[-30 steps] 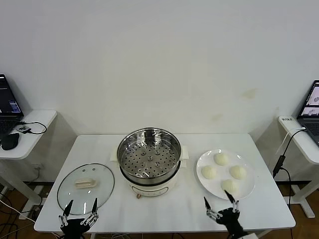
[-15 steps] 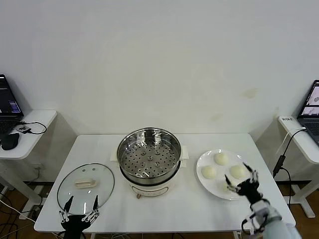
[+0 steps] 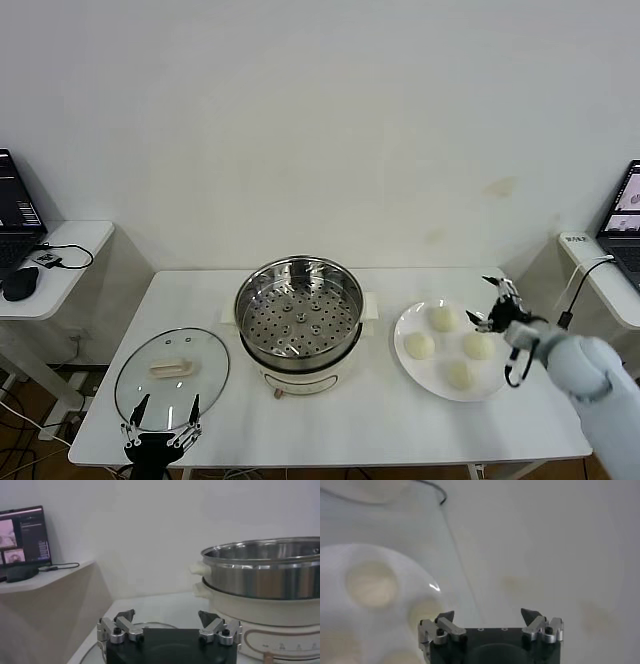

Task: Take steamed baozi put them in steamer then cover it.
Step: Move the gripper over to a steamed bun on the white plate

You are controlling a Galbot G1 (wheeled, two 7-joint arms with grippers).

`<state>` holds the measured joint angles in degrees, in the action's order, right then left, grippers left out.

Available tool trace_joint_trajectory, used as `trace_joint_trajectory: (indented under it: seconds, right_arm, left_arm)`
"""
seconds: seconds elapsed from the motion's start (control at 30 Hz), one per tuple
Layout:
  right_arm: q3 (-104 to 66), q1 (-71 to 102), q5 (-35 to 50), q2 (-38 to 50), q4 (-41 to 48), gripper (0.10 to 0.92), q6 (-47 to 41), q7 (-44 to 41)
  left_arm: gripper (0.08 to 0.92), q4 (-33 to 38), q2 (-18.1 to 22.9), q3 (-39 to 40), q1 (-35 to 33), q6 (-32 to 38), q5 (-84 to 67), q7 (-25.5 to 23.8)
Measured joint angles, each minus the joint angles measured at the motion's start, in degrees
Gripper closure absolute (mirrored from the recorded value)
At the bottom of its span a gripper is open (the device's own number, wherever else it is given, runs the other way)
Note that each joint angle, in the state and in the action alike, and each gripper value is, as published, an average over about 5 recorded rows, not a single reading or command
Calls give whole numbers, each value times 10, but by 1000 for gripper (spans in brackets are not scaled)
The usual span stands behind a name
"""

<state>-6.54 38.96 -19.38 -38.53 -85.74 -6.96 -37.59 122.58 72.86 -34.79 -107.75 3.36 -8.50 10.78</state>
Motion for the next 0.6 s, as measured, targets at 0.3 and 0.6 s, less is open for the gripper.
trace_joint_trajectory:
  seconds: [0.3, 0.6]
  right_arm:
    - [191, -183, -3, -3, 105, 203, 27, -118]
    - [316, -281, -11, -34, 184, 203, 53, -179]
  left_arm:
    - [177, -8, -2, -7, 2, 0, 3, 1]
    - [177, -13, -3, -13, 4, -1, 5, 1]
